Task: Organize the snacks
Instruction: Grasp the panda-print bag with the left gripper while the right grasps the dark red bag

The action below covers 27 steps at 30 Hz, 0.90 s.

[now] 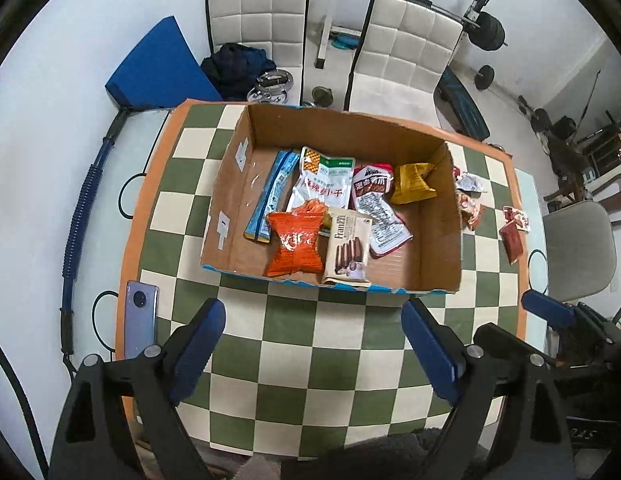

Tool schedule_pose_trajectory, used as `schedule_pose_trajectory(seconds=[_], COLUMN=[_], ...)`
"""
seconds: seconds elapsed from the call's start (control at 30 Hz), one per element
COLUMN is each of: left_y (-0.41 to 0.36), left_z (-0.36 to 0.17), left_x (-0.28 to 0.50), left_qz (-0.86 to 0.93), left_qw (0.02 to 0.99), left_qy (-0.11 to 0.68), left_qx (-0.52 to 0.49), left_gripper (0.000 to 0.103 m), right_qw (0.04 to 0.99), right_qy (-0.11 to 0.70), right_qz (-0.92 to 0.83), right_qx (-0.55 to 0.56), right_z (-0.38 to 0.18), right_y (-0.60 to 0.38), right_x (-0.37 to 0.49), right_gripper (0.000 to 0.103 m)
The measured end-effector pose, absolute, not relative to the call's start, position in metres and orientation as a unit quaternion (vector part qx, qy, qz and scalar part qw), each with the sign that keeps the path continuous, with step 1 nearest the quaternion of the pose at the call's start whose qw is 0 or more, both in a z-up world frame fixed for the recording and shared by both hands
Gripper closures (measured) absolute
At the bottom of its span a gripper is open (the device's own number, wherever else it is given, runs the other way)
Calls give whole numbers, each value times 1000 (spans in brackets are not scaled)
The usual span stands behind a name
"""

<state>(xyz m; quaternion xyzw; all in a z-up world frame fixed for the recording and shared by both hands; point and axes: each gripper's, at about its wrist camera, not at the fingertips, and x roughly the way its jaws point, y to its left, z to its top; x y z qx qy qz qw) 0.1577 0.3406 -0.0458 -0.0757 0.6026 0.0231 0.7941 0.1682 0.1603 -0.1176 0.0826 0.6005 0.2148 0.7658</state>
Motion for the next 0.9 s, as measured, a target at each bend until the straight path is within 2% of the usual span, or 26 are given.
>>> schedule_pose_trajectory(seconds=[0.2, 0.4, 0.63, 0.9], left_y=[296, 221, 125, 75], left_z=[-30, -39, -125, -216], left_x=[169, 208, 288, 362], left_qz=[29, -6, -61, 12], left_qw=[814, 806, 701, 629], left_qy=[579, 591, 697, 751], left_qx=[-46, -42, -141, -200], left_gripper=[13, 13, 13, 13], right_qw=[759, 755, 759, 743], right_qy=[602, 613, 621, 644], right_qz=[219, 166, 72, 26], right_qx=[118, 163, 181, 181], right_z=[-123, -149, -185, -254], right_y=[121, 26, -105, -206], right_x=[171, 189, 226, 281], right_gripper=[7, 7, 7, 7])
